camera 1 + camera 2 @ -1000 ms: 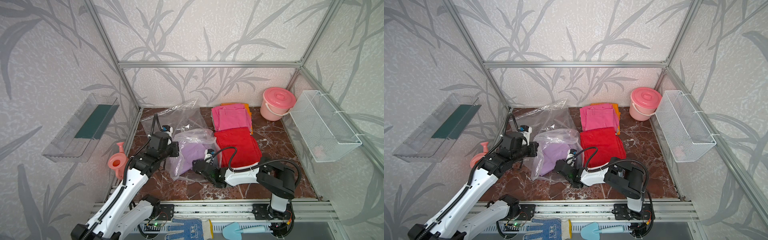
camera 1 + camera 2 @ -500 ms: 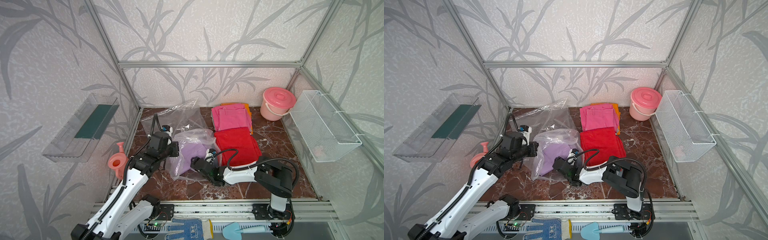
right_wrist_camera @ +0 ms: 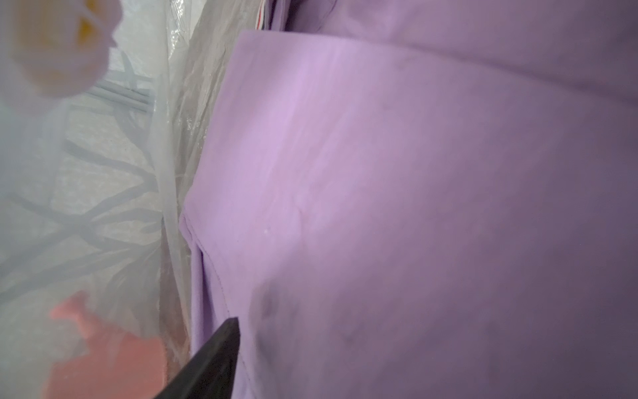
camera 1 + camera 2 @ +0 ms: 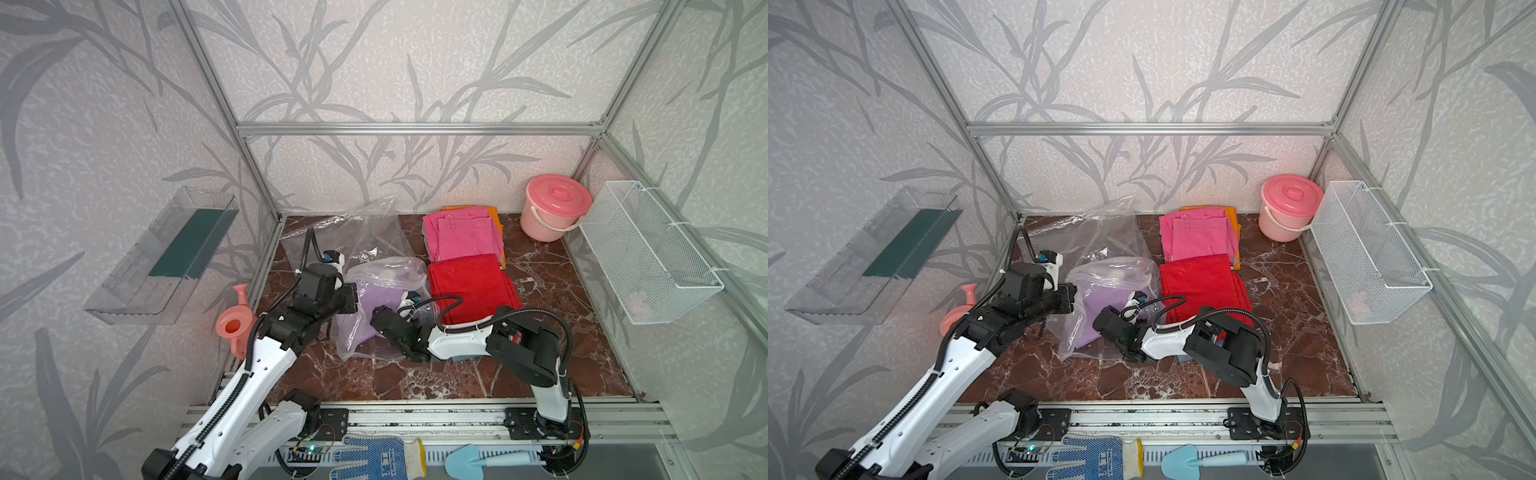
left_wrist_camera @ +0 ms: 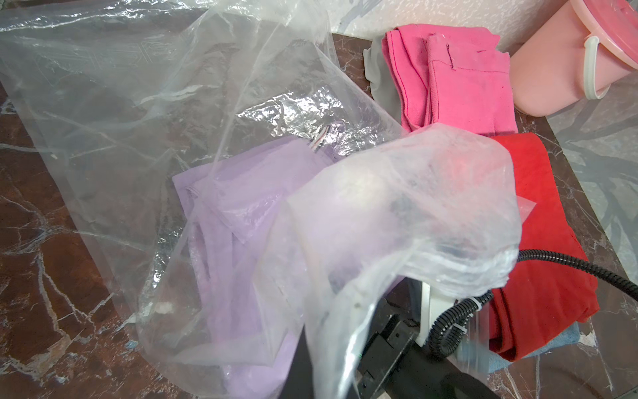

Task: Take the trousers out of the vacuum bag
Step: Take out the trousers from the vacuum bag.

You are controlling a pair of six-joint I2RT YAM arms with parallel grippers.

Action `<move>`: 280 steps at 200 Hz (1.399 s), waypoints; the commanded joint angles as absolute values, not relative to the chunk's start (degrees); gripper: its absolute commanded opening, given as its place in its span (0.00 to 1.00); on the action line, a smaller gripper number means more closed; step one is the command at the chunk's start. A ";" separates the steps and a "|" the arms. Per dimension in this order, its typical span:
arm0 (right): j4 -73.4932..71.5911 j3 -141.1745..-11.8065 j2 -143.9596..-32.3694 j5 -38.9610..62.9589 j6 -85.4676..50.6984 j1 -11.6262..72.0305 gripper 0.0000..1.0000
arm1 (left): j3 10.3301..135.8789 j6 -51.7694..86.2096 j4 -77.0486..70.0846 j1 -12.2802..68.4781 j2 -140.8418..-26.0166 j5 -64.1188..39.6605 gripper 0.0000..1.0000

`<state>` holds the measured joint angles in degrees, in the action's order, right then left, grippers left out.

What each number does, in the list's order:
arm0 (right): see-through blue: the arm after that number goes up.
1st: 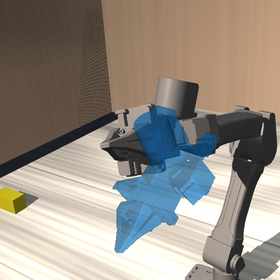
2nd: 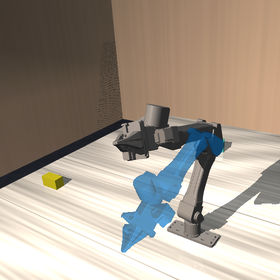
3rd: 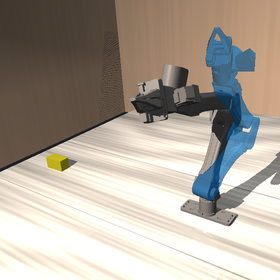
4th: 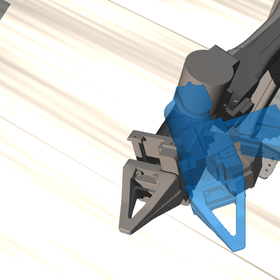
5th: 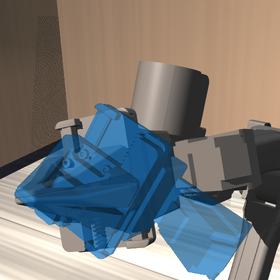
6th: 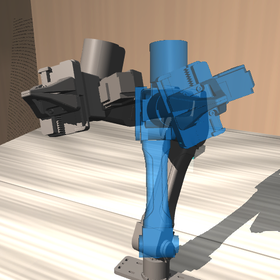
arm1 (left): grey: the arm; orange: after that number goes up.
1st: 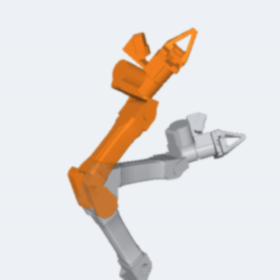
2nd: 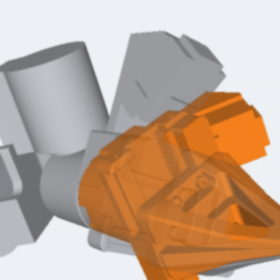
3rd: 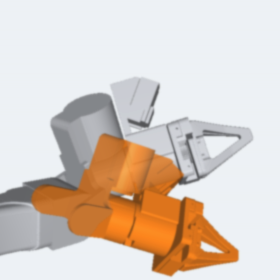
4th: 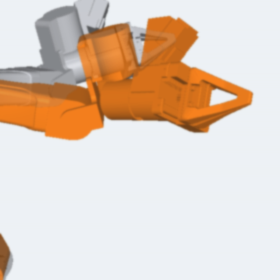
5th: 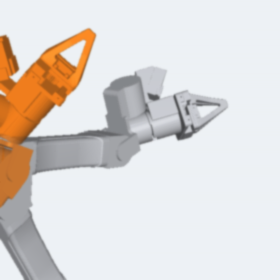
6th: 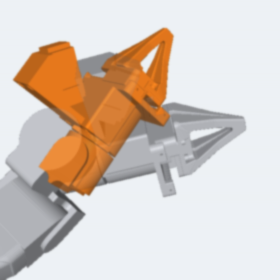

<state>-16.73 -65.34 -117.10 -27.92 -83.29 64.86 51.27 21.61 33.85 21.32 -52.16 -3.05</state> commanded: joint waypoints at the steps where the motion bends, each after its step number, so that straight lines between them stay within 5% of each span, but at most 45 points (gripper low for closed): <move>1: -14.29 -66.54 -119.20 -28.44 -84.37 63.65 0.55 | 51.15 21.44 33.61 21.16 -51.38 -2.70 0.00; 40: -19.21 -66.02 -116.36 -28.59 -76.07 63.15 0.20 | 51.10 21.49 33.65 21.15 -51.66 -2.68 0.00; 67: -21.55 -65.76 -112.22 -29.88 -69.30 63.43 0.07 | 51.24 21.53 33.63 21.04 -51.88 -2.54 0.00; 163: -24.61 -57.86 -96.45 -29.90 -60.37 64.51 0.03 | 51.33 21.49 33.73 20.93 -52.64 -2.68 0.00; 280: -22.68 -62.89 -98.18 -27.22 -58.37 69.37 0.02 | 51.33 21.63 33.68 20.83 -52.73 -2.96 0.00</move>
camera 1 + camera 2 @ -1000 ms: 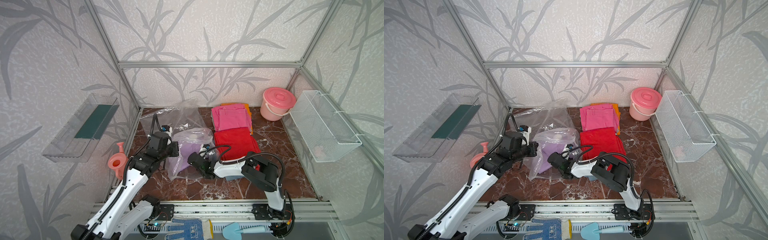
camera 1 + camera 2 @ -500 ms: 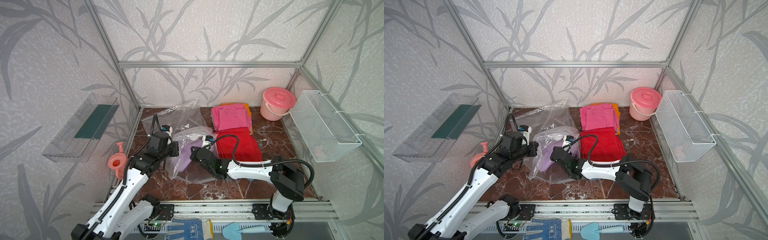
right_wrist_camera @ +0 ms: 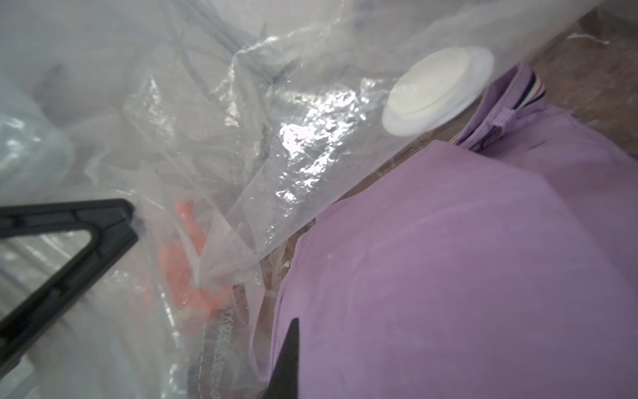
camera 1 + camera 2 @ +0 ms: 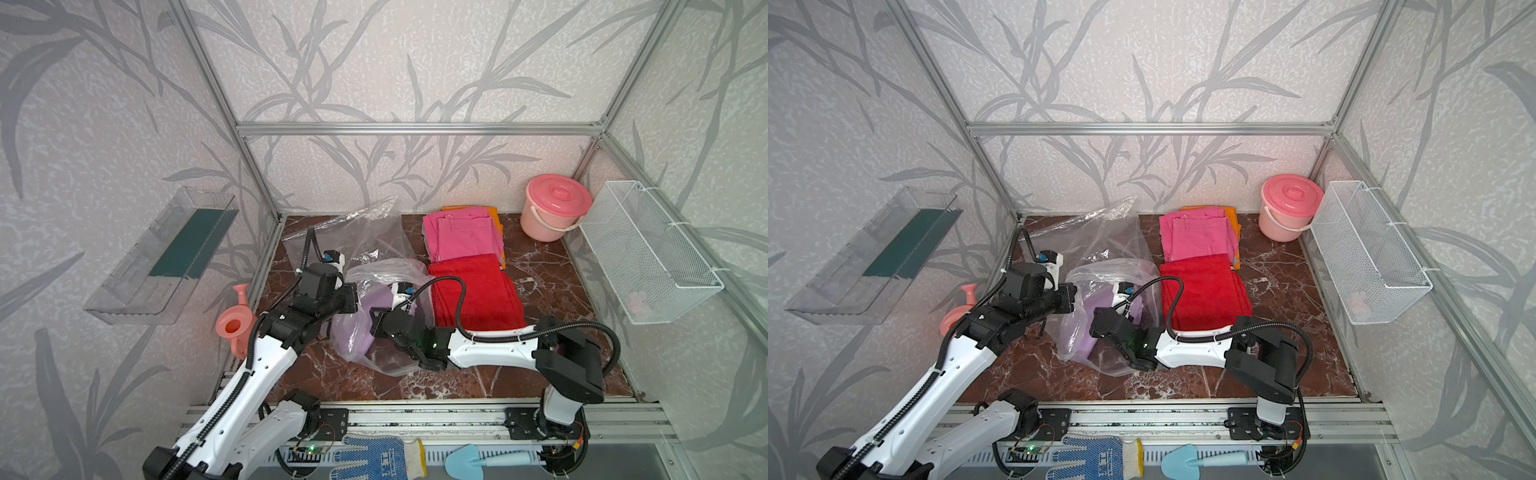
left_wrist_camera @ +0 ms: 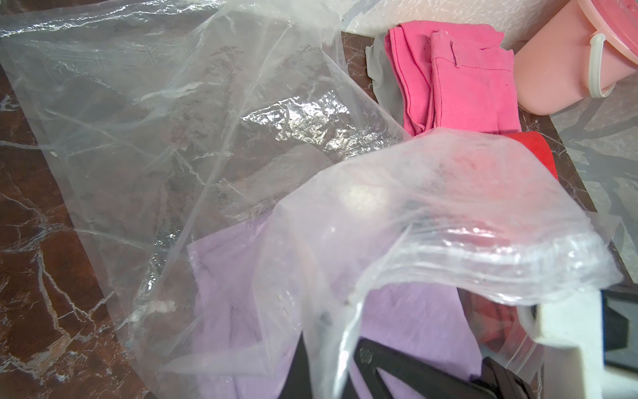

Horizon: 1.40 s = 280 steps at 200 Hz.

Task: Take the trousers out of the vacuum bag
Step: Take out the trousers from the vacuum bag.

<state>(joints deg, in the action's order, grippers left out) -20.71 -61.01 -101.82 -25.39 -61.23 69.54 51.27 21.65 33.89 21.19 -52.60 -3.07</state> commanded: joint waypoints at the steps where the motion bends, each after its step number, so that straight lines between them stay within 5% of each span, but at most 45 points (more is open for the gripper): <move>1: -22.59 -62.87 -98.18 -27.28 -58.32 69.27 0.02 | 51.33 21.67 33.72 20.79 -52.73 -2.93 0.00; 74: -19.88 -58.71 -86.72 -26.19 -53.11 64.90 0.01 | 51.32 21.67 33.71 20.78 -52.97 -3.20 0.00; 189: -18.45 -64.11 -92.49 -23.26 -55.81 75.04 0.01 | 51.60 21.68 33.82 20.65 -53.68 -3.43 0.00; 280: -10.71 -63.19 -79.42 -23.93 -46.09 68.39 0.01 | 52.12 21.71 34.43 20.56 -54.58 -3.70 0.00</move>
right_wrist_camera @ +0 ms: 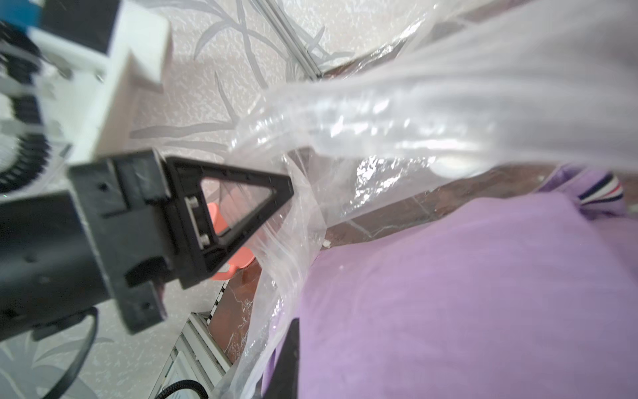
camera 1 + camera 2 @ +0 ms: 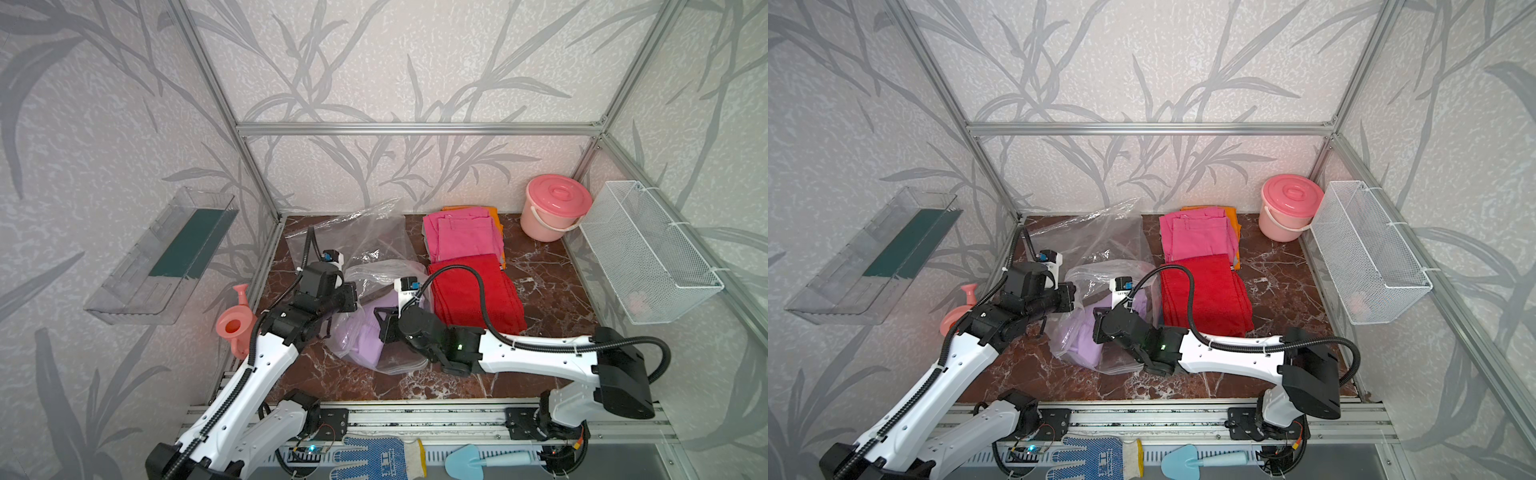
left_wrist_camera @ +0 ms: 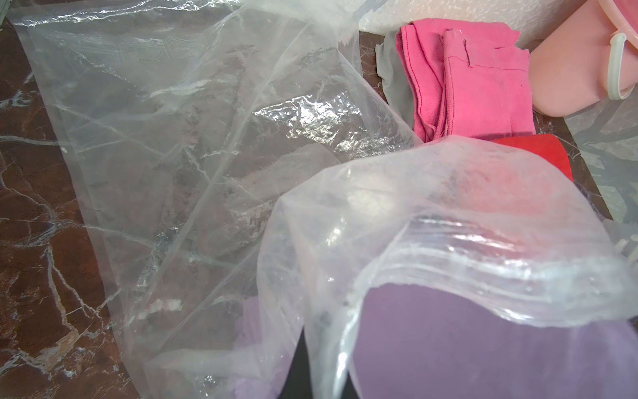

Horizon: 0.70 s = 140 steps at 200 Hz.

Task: Take the trousers out of the vacuum bag
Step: Take out the trousers from the vacuum bag.

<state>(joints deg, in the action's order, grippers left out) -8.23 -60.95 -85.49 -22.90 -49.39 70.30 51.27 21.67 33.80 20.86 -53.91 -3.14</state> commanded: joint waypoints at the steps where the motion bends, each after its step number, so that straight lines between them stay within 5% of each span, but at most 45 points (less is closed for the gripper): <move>1: -10.59 -63.15 -79.31 -24.01 -46.03 68.38 0.02 | 52.12 21.66 34.44 20.56 -54.58 -3.70 0.00; 140: -5.90 -63.69 -76.81 -23.80 -47.19 73.11 0.01 | 52.03 21.71 34.59 20.48 -55.35 -3.62 0.00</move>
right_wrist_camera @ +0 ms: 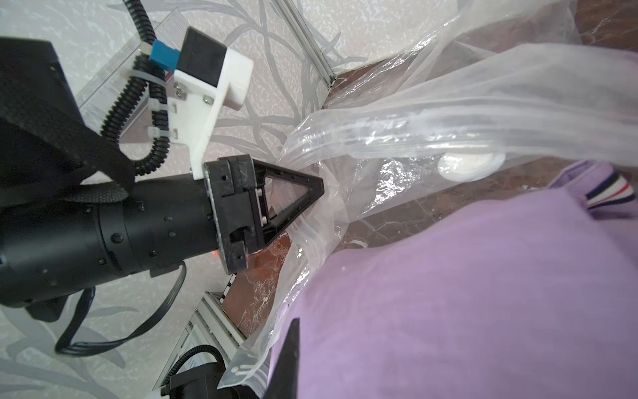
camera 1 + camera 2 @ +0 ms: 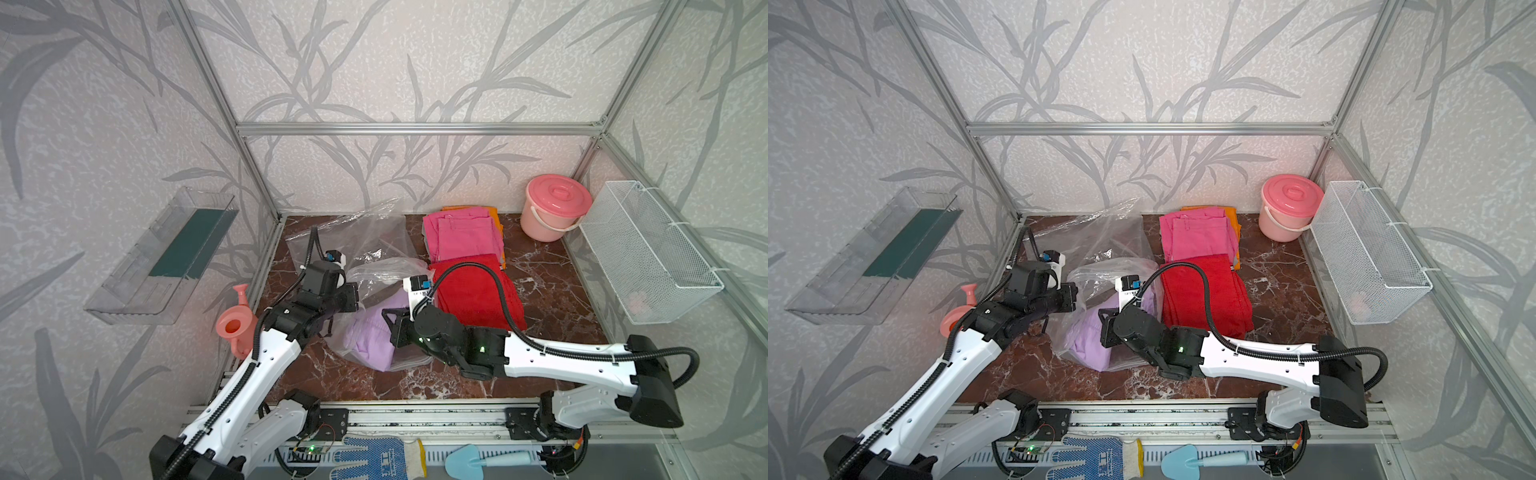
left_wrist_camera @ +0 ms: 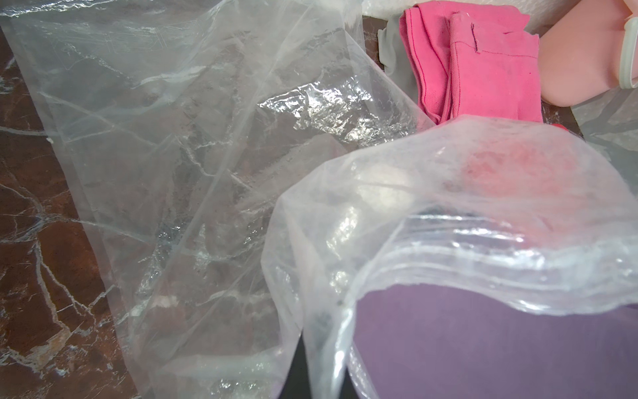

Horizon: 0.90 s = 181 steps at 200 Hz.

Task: Take the trousers out of the vacuum bag
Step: Take out the trousers from the vacuum bag.

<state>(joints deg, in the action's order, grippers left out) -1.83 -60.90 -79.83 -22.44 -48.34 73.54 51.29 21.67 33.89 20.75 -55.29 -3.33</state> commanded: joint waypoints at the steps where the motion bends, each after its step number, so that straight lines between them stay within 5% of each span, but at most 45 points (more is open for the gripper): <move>1: -5.85 -63.62 -76.59 -23.81 -47.10 73.03 0.01 | 52.03 21.71 34.61 20.48 -55.32 -3.66 0.00; 68: -1.43 -63.88 -66.69 -23.66 -41.22 68.18 0.01 | 52.01 21.57 34.71 20.47 -56.25 -4.81 0.00; 181: 0.93 -70.40 -69.21 -19.64 -39.34 72.58 0.01 | 52.24 21.48 35.38 20.47 -56.89 -3.52 0.00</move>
<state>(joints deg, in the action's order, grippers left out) 5.48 -63.02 -71.81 -19.97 -43.97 73.03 51.29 21.65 35.14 20.58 -57.10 -4.38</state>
